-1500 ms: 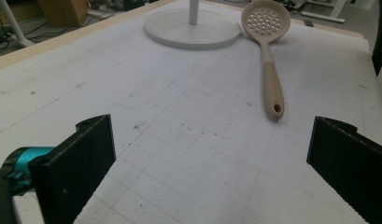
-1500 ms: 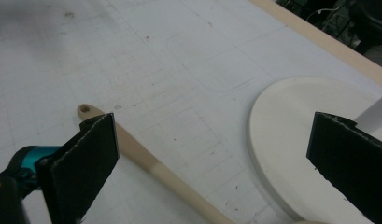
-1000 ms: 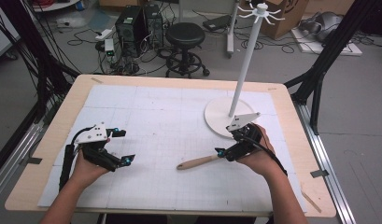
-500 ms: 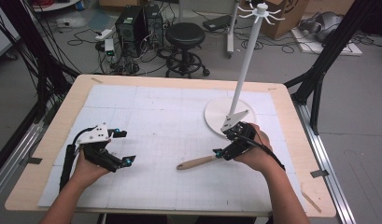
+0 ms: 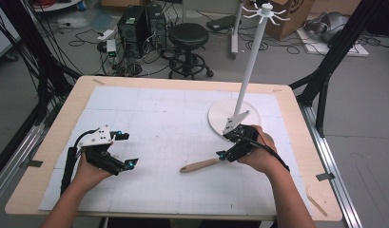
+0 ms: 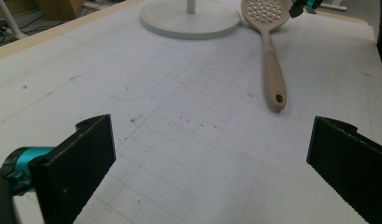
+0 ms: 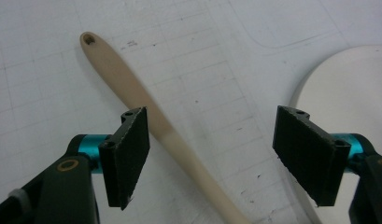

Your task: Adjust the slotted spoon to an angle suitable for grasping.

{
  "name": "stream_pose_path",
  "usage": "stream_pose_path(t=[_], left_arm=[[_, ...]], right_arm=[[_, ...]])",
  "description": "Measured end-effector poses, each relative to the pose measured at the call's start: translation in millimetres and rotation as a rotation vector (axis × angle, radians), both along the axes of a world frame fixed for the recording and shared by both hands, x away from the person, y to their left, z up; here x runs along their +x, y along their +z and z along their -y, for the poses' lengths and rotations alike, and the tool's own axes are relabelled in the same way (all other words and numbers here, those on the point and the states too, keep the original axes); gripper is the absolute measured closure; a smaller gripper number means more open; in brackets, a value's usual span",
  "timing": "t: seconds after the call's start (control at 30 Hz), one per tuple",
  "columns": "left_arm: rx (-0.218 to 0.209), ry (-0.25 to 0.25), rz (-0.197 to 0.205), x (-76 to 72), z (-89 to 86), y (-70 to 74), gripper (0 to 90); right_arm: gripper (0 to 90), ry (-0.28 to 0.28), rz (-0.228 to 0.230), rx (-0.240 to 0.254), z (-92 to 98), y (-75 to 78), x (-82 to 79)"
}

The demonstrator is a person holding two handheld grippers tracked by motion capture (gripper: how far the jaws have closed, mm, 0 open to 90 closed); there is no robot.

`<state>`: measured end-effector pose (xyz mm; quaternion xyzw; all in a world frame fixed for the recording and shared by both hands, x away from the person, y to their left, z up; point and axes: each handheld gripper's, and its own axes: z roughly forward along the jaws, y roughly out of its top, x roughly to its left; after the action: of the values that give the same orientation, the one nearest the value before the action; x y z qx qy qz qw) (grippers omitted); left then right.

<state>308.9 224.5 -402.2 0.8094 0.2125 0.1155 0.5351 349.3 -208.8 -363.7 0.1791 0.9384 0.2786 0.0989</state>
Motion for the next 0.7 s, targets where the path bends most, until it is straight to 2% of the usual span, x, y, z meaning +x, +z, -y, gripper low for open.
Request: stream_pose_path(t=[0.03, 0.3, 0.37, 0.5, 0.7], left_arm=[[0.000, 0.000, 0.001, 0.0, 0.0, 0.1, 1.7], [0.002, -0.001, 0.001, 0.0, -0.4, 0.3, 1.7], [0.003, 0.000, 0.001, 0.1, -0.3, 0.2, 1.7], [0.003, -0.001, 0.001, 0.2, -0.3, 0.2, 1.7], [0.002, -0.001, 0.001, 0.1, -0.2, 0.2, 1.7]], right_arm=[[26.8, 0.013, 0.000, -0.018, -1.9, -1.7, 0.4], [28.9, 0.028, -0.011, -0.067, -8.3, -7.9, 1.5], [32.2, 0.039, -0.025, -0.094, -11.6, -11.4, 1.2], [33.5, 0.059, -0.033, -0.133, -16.3, -16.8, 0.9], [35.5, 0.078, -0.059, -0.170, -21.0, -25.4, 1.2]])
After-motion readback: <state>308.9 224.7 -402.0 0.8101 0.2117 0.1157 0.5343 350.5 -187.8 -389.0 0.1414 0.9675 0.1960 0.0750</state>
